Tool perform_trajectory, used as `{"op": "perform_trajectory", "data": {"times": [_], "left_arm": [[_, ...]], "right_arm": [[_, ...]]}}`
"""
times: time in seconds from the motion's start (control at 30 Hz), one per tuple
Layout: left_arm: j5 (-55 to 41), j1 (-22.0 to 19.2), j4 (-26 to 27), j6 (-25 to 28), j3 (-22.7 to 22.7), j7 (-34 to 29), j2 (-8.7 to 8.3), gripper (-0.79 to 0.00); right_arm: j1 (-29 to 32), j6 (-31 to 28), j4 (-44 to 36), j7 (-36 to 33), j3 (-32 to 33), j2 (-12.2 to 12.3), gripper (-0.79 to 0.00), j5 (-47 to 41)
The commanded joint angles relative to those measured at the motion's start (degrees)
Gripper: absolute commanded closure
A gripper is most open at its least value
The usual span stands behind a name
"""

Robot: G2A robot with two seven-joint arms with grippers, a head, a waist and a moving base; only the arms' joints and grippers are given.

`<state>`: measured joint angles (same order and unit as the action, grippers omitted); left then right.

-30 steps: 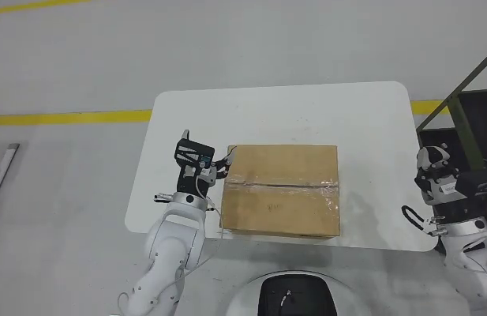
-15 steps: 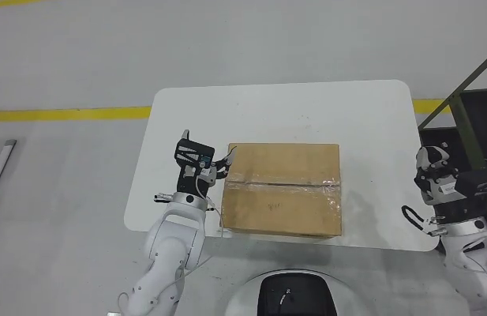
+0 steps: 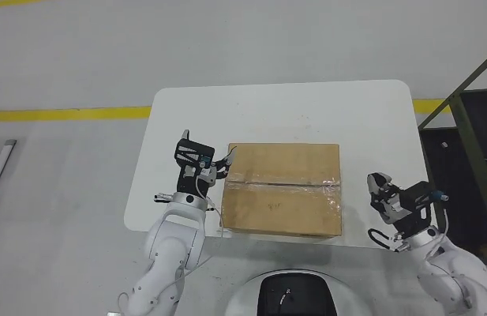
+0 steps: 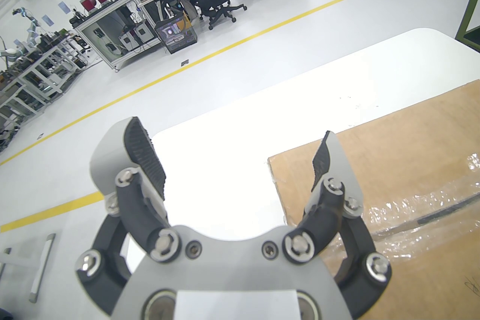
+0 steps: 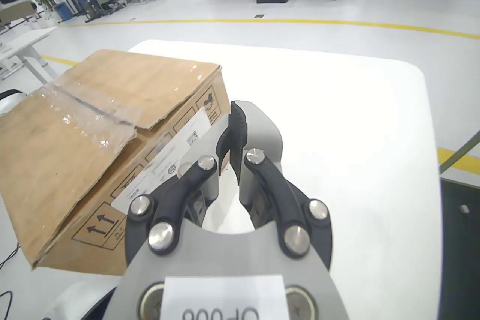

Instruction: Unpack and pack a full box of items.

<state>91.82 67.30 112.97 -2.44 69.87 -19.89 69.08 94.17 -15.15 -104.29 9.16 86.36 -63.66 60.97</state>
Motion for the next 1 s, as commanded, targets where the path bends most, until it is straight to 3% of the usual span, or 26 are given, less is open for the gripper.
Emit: {"op": "perform_trajectory", "data": {"times": [0.0, 0.4, 0.63, 0.97], "left_arm": [[0.0, 0.0, 0.0, 0.0, 0.0, 0.0, 0.0, -0.785], [0.0, 0.0, 0.0, 0.0, 0.0, 0.0, 0.0, -0.785], [-0.3, 0.0, 0.4, 0.5, -0.2, 0.6, 0.03, -0.785], [-5.8, -7.9, 1.4, 19.1, -9.9, 0.8, 1.16, -0.785]], "right_arm": [[-1.4, -1.3, 2.0, -0.2, -2.0, -0.2, 0.0, 0.3], [-8.5, -6.5, 8.0, -0.6, -9.6, -1.2, 0.0, 1.2], [-9.2, -5.0, 8.3, 0.9, -7.1, -1.3, 0.0, 0.2], [-5.6, -3.1, 5.5, 2.0, 4.3, -0.2, 0.0, 0.4]]}}
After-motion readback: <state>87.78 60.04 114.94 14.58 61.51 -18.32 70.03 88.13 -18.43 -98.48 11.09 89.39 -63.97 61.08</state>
